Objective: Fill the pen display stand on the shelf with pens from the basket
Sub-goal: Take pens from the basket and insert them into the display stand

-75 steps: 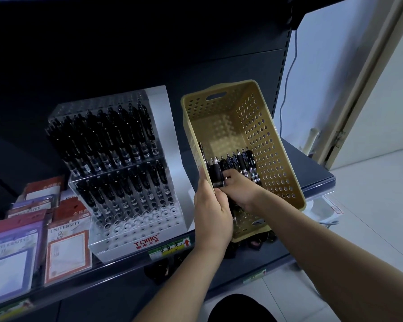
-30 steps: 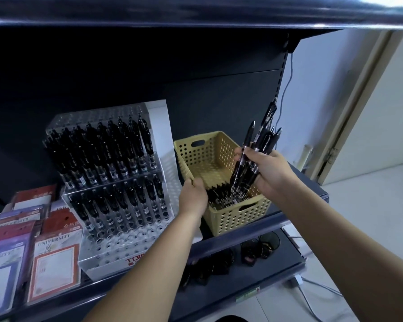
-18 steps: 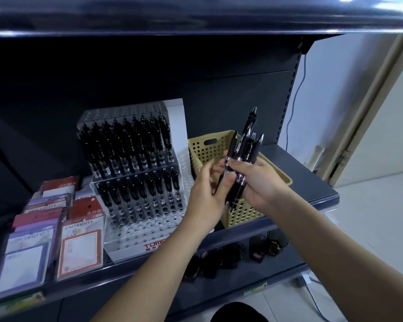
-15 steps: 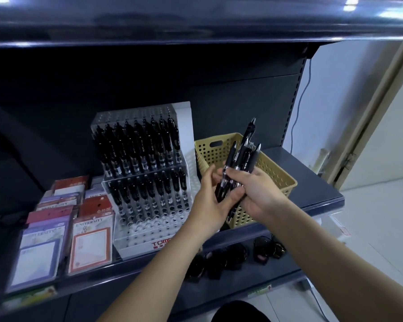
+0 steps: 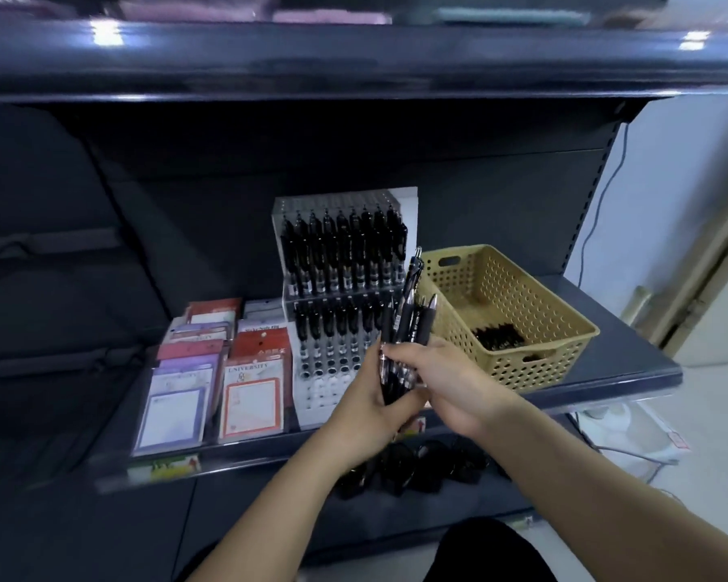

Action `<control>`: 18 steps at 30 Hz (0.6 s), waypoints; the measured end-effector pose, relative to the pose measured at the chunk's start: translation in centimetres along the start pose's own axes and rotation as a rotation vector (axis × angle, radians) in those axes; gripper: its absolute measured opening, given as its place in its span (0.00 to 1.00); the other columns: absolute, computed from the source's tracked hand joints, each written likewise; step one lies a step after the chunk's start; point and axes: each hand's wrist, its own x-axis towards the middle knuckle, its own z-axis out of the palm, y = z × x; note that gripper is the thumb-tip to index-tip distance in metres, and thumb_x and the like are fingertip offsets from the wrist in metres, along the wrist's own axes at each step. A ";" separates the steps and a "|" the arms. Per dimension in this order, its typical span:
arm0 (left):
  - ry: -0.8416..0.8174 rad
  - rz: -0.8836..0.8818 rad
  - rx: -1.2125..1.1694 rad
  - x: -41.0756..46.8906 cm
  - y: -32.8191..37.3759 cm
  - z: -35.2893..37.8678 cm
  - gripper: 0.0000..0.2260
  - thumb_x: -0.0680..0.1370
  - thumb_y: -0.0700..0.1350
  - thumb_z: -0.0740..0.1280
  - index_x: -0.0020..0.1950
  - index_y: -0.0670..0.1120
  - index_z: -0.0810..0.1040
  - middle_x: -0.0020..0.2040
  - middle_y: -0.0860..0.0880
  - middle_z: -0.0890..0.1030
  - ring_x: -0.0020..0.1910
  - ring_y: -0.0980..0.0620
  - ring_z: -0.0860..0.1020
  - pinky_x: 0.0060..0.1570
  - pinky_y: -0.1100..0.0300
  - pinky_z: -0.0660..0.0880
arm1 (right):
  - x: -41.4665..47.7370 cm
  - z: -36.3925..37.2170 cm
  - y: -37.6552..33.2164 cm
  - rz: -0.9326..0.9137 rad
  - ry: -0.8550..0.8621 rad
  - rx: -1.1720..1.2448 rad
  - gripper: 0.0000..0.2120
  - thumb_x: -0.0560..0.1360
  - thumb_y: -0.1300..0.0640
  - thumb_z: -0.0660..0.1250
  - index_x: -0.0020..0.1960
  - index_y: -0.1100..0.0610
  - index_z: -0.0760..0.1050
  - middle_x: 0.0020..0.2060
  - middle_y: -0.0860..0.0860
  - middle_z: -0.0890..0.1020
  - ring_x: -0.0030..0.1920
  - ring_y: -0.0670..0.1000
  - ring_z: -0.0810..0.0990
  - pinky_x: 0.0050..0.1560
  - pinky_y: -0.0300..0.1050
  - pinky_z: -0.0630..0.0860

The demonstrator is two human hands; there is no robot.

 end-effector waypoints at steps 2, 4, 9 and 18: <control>0.096 0.017 0.009 -1.0 -1.4 -1.1 0.17 0.78 0.40 0.65 0.63 0.54 0.65 0.36 0.57 0.75 0.28 0.66 0.73 0.29 0.73 0.67 | 0.0 1.8 0.3 0.002 -0.044 -0.031 0.11 0.74 0.56 0.67 0.56 0.54 0.75 0.53 0.56 0.82 0.51 0.54 0.80 0.45 0.49 0.77; 0.156 -0.008 0.024 -1.7 -2.7 -2.3 0.14 0.78 0.40 0.63 0.61 0.53 0.67 0.34 0.53 0.73 0.26 0.61 0.70 0.31 0.68 0.67 | -0.1 3.5 0.6 0.001 -0.085 -0.068 0.12 0.75 0.57 0.67 0.57 0.55 0.75 0.52 0.54 0.82 0.52 0.50 0.79 0.44 0.42 0.73; 0.196 -0.033 0.032 -3.0 -4.6 -5.3 0.14 0.78 0.41 0.62 0.62 0.52 0.68 0.28 0.58 0.74 0.27 0.60 0.71 0.31 0.66 0.68 | 0.4 5.6 -0.3 -0.006 -0.155 -0.072 0.10 0.75 0.52 0.68 0.54 0.53 0.75 0.51 0.48 0.82 0.54 0.46 0.77 0.62 0.49 0.70; 0.200 -0.033 0.006 -4.3 -6.3 -7.9 0.10 0.78 0.37 0.62 0.56 0.49 0.69 0.28 0.57 0.70 0.26 0.59 0.68 0.29 0.68 0.66 | 3.5 7.0 -1.4 -0.077 0.050 0.042 0.04 0.78 0.59 0.64 0.50 0.58 0.76 0.44 0.53 0.78 0.42 0.50 0.75 0.48 0.45 0.76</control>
